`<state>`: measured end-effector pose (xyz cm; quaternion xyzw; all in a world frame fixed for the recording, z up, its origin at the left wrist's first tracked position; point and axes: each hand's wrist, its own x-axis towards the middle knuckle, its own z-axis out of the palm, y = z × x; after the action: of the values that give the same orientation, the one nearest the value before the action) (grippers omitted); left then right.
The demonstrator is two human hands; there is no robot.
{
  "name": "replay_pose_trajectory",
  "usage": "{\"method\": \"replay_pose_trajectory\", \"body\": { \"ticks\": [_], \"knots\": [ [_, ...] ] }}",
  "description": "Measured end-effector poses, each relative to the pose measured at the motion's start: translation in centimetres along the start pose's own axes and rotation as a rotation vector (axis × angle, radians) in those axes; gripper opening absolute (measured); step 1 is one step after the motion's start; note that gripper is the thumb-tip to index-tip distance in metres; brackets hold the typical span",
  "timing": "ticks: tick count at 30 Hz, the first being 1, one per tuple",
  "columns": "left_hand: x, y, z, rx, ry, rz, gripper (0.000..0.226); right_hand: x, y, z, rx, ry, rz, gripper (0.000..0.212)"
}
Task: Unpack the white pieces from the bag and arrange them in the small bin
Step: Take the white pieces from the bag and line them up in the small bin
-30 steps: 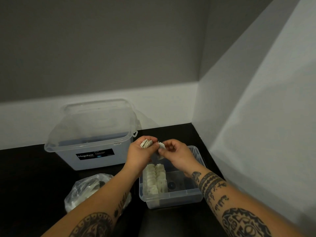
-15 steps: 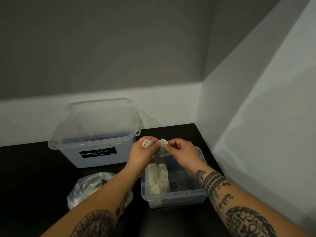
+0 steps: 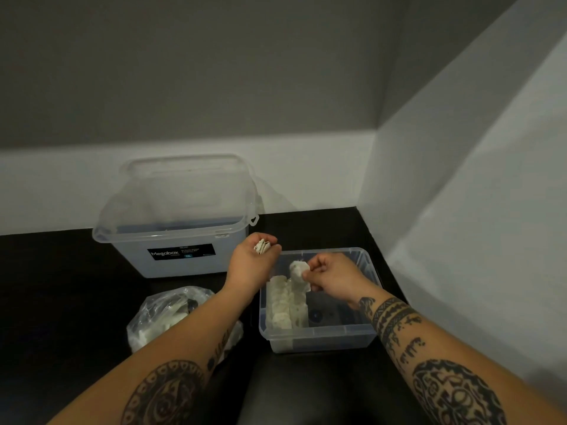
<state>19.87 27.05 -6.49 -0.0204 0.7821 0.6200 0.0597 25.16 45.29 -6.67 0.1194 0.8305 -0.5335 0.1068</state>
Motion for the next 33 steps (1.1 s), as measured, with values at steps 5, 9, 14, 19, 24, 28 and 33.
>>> {"method": "replay_pose_trajectory", "body": {
  "ticks": [5,9,14,19,24,28,33],
  "knots": [
    [-0.2,-1.1,-0.7,0.364,0.067,0.061,0.024,0.6,1.5,1.0,-0.289,-0.192,0.225,0.01],
    [-0.5,-1.9,-0.7,0.416,0.071,0.042,0.026,1.2,1.8,2.2,-0.573,-0.325,0.297,0.021],
    [-0.5,-2.1,-0.7,0.388,0.076,0.039,0.023,2.4,2.5,3.2,-0.603,-0.302,0.365,0.024],
    [-0.5,-2.1,-0.7,0.362,0.072,0.014,0.021,3.3,3.0,3.8,-0.322,-0.236,0.498,0.023],
    [0.6,-2.8,-2.2,0.364,0.104,0.015,0.02,4.3,2.5,5.1,-0.303,-0.243,0.507,0.023],
    [0.4,-1.8,-2.5,0.237,0.201,0.034,0.017,4.2,2.4,4.9,-0.27,-0.23,0.517,0.024],
    [0.3,0.1,-2.4,-0.123,0.16,-0.048,0.01,3.8,2.0,3.6,-0.311,-0.193,0.44,0.024]
  ]
}}
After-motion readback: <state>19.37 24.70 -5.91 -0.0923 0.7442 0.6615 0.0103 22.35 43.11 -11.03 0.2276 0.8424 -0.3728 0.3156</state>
